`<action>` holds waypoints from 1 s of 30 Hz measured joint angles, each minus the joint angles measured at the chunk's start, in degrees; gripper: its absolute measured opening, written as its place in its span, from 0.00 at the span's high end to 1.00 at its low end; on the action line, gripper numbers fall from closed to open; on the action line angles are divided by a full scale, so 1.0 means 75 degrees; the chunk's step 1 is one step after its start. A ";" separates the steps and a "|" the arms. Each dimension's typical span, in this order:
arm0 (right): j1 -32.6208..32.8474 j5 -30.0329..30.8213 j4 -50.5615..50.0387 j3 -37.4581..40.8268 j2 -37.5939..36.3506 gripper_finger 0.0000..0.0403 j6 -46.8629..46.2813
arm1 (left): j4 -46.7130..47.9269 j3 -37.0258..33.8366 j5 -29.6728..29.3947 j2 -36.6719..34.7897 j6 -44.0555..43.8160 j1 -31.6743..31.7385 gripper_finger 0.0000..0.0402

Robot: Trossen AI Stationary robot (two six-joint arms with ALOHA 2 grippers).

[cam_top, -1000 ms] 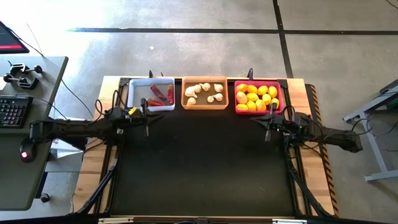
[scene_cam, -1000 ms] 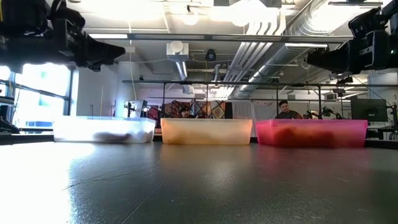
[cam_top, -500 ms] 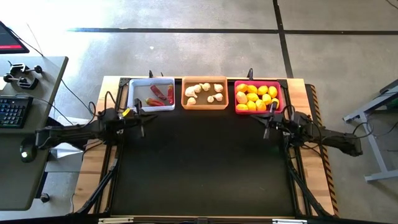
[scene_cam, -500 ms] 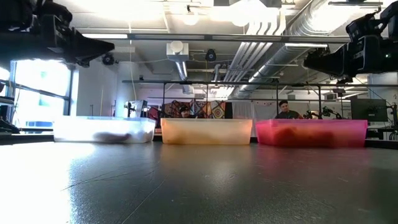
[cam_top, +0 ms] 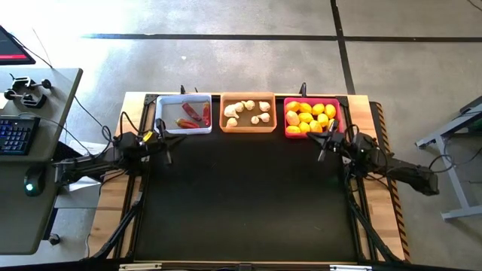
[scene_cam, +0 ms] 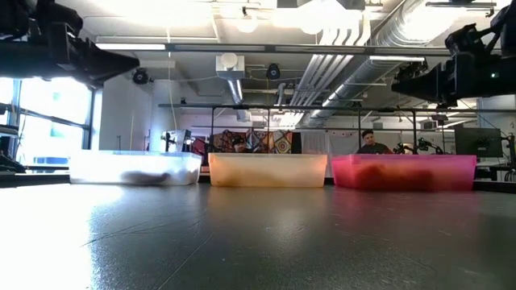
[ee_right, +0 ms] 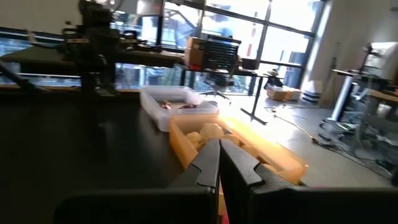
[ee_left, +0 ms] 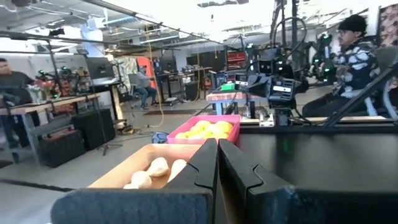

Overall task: Sort produce into baskets
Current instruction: Return to Home Position

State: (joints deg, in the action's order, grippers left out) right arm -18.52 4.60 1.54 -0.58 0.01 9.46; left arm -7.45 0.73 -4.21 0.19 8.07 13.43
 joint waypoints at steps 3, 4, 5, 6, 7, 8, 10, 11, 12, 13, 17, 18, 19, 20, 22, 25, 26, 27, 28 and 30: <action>-0.0141 0.0141 0.0015 0.0000 0.0003 1.00 -0.0063 | -0.0035 0.0000 -0.0119 0.0003 0.0024 0.0006 1.00; -0.0187 0.0193 0.0027 0.0000 0.0003 1.00 -0.0059 | -0.0035 0.0000 -0.0161 0.0001 0.0010 0.0006 1.00; -0.0234 0.0224 0.0032 0.0000 0.0003 1.00 -0.0049 | -0.0024 0.0000 -0.0198 0.0001 -0.0035 0.0006 1.00; -0.0296 0.0270 0.0040 0.0000 0.0006 1.00 -0.0025 | 0.0030 0.0000 -0.0219 0.0003 -0.0066 0.0006 1.00; -0.0356 0.0334 0.0051 0.0000 0.0006 1.00 -0.0027 | 0.0087 0.0000 -0.0227 0.0003 -0.0149 0.0006 1.00; -0.0422 0.0403 0.0057 0.0000 0.0006 1.00 -0.0052 | 0.0131 0.0000 -0.0249 0.0003 -0.0261 0.0006 1.00; -0.0531 0.0477 0.0064 0.0000 0.0006 1.00 -0.0216 | 0.0333 0.0000 -0.0262 0.0003 -0.0411 0.0006 1.00; -0.0580 0.0481 0.0064 0.0000 0.0015 1.00 -0.0270 | 0.0519 0.0000 -0.0262 0.0003 -0.0428 0.0006 1.00; -0.0611 0.0479 0.0067 0.0000 0.0039 1.00 -0.0340 | 0.0699 0.0000 -0.0259 0.0003 -0.0445 0.0006 1.00; -0.0641 0.0479 0.0067 0.0000 0.0060 1.00 -0.0428 | 0.0821 0.0000 -0.0249 0.0014 -0.0463 0.0006 1.00; -0.0716 0.0480 0.0064 0.0000 0.0171 1.00 -0.0472 | 0.0839 0.0000 -0.0126 0.0223 -0.0851 0.0006 1.00; -0.0728 0.0495 0.0067 0.0000 0.0206 1.00 -0.0456 | 0.0828 0.0000 -0.0127 0.0283 -0.0903 0.0006 1.00; -0.0745 0.0509 0.0067 0.0000 0.0232 1.00 -0.0430 | 0.0834 0.0000 -0.0128 0.0333 -0.0929 0.0006 1.00; -0.0762 0.0511 0.0067 0.0000 0.0261 1.00 -0.0421 | 0.0840 0.0000 -0.0128 0.0380 -0.0927 0.0006 1.00; -0.0794 0.0514 0.0066 0.0000 0.0316 1.00 -0.0401 | 0.0834 0.0000 -0.0128 0.0469 -0.0921 0.0006 1.00; -0.0794 0.0511 0.0067 0.0000 0.0385 1.00 -0.0429 | 0.0834 0.0000 -0.0128 0.0575 -0.0924 0.0006 1.00; -0.0794 0.0503 0.0067 0.0000 0.0396 1.00 -0.0443 | 0.0834 0.0000 -0.0128 0.0599 -0.0916 0.0006 1.00; -0.0794 0.0502 0.0065 0.0000 0.0399 1.00 -0.0496 | 0.0834 0.0000 -0.0128 0.0623 -0.0889 0.0006 1.00; -0.0794 0.0499 0.0067 0.0000 0.0401 1.00 -0.0615 | 0.0837 0.0000 -0.0127 0.0638 -0.0830 0.0006 1.00; -0.0794 0.0496 0.0065 0.0000 0.0399 1.00 -0.0908 | 0.0834 0.0000 -0.0127 0.0638 -0.0727 0.0006 1.00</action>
State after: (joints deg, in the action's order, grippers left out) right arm -24.47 8.32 2.03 -0.58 3.01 2.65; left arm -1.19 0.73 -5.16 4.97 2.62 13.47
